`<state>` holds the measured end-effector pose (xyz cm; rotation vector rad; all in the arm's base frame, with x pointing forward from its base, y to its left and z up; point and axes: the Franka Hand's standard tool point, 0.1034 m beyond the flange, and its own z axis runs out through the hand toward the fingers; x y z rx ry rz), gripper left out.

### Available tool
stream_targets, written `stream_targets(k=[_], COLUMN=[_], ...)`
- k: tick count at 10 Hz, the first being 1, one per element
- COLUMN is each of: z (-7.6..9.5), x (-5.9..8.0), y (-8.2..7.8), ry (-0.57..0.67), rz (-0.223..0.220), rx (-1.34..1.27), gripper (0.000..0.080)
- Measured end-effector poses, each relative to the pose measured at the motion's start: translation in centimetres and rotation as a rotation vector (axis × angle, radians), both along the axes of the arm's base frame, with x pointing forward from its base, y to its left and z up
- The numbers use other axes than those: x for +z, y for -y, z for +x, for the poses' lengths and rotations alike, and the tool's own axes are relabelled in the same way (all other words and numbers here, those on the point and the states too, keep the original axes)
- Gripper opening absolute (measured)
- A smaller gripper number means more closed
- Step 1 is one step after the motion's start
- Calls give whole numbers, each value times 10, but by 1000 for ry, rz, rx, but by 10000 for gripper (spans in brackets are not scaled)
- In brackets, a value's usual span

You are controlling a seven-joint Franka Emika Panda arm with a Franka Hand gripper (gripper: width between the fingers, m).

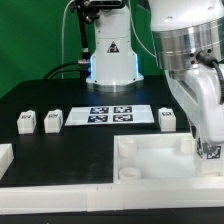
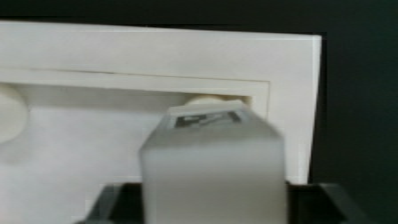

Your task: Assemble one leg

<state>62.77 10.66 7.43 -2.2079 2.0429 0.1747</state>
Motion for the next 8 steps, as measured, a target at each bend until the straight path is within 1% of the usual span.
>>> stream_targets(k=[1, 2, 3, 4, 5, 6, 7, 8], z=[-1, -1, -1, -1, -1, -1, 0, 1], x=[0, 1, 2, 1, 1, 1, 1, 1], y=[-2, -7, -10, -9, -8, -8, -8, -12], ry=[13, 35, 55, 74, 88, 99, 129, 167], rz=[-9, -20, -20, -20, -19, -19, -29, -52], rx=[100, 267, 384, 497, 585, 658, 828, 1014], gripper=[381, 566, 623, 623, 645, 648, 648, 649])
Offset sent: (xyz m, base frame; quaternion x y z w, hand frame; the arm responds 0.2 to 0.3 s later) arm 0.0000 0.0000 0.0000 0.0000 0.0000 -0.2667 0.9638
